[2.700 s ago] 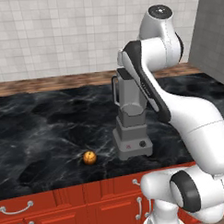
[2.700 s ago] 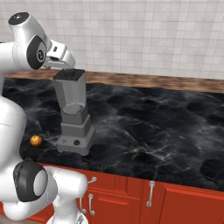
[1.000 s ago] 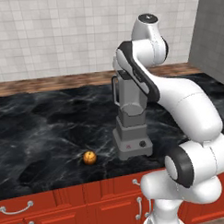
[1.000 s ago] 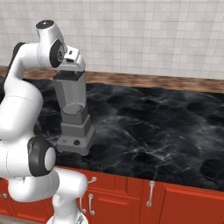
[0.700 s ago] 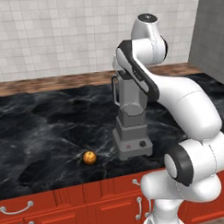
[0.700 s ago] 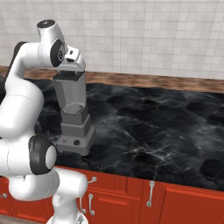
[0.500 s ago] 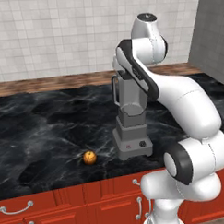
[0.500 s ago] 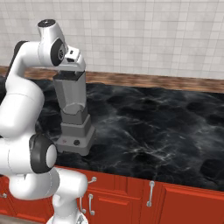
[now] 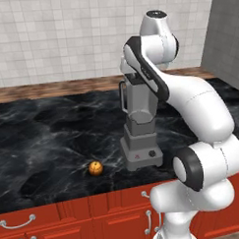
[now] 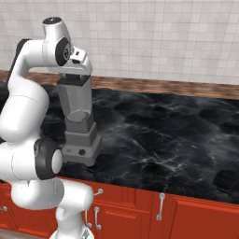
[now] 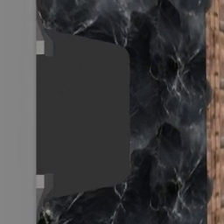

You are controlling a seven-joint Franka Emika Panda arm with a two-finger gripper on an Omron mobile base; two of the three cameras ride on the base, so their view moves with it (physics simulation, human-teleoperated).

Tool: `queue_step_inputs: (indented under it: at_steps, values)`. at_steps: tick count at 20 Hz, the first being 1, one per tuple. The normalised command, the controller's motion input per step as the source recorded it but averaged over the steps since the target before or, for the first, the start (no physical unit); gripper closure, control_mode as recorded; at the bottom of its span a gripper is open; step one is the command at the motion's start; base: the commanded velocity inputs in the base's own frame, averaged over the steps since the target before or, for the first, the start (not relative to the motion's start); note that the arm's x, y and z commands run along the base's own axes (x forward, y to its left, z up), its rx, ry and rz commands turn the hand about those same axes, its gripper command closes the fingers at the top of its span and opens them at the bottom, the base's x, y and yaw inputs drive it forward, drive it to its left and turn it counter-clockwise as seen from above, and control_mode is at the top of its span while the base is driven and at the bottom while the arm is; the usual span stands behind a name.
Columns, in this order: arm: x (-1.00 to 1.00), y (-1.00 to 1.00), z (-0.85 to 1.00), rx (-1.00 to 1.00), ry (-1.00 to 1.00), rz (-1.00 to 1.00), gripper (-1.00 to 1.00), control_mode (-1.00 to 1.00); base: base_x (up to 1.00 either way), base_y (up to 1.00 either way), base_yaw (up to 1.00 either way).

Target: Open the blender lid, put the orange in the blender, close the lid, and start the blender.

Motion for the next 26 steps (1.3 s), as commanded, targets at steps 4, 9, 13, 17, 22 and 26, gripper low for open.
queue_step_inputs:
  at_steps: [4, 9, 13, 17, 22, 26]
  values:
    - [-0.14, -0.11, 0.6, 0.05, -0.18, 0.0, 1.0, -1.0, 0.0, 0.0, 0.0]
    - [-0.26, -0.27, 1.0, 0.0, -0.27, 0.0, 1.0, -1.0, 0.0, 0.0, 0.0]
    - [-0.37, -0.77, 0.54, 0.0, -0.14, -0.01, 1.0, -1.0, 0.0, 0.0, 0.0]
    - [-0.47, -1.0, -0.31, 0.07, 0.0, -0.1, 1.0, -1.0, 0.0, 0.0, 0.0]
    - [-0.58, -1.0, -0.91, 0.1, 0.0, -0.12, 1.0, -1.0, 0.0, 0.0, 0.0]
    - [-0.34, -1.0, -1.0, 0.02, 0.09, -0.08, 1.0, -1.0, 0.0, 0.0, 0.0]
